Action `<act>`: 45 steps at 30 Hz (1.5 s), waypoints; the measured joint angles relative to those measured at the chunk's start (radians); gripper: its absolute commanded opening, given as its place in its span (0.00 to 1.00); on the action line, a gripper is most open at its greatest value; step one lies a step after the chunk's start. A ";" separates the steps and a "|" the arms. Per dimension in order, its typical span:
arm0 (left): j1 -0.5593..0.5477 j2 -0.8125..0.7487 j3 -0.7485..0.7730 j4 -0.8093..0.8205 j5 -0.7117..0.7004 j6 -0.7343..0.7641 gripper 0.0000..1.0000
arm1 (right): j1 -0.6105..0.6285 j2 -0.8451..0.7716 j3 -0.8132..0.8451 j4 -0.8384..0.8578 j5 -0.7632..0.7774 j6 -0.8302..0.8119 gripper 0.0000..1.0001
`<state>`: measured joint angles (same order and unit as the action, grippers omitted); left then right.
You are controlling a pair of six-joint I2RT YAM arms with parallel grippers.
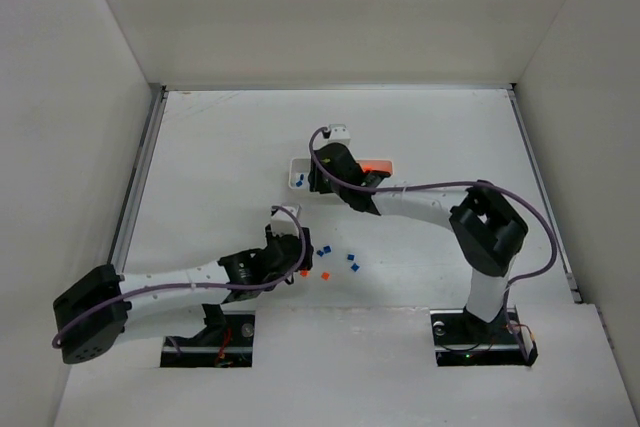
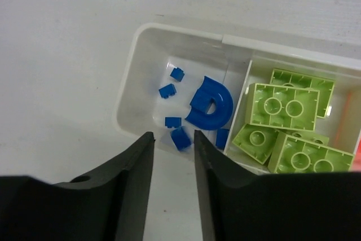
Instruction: Sort the legos into containers by color
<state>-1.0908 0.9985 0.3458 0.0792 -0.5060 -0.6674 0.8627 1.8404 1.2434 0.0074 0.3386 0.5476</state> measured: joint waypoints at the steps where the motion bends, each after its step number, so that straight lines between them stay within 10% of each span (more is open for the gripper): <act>1: -0.010 0.018 0.000 0.013 0.000 0.004 0.48 | -0.005 0.005 0.006 0.000 -0.004 0.000 0.46; 28: -0.071 0.421 0.128 0.217 0.022 0.154 0.18 | -0.017 -0.210 -0.235 0.118 -0.036 0.016 0.50; 45: -0.063 0.271 0.130 0.105 0.010 0.154 0.14 | -0.024 -0.359 -0.391 0.159 -0.035 0.033 0.50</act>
<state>-1.1542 1.2694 0.4759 0.1837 -0.4965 -0.5129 0.8391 1.4811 0.8524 0.1665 0.3031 0.5808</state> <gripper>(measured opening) 0.180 0.505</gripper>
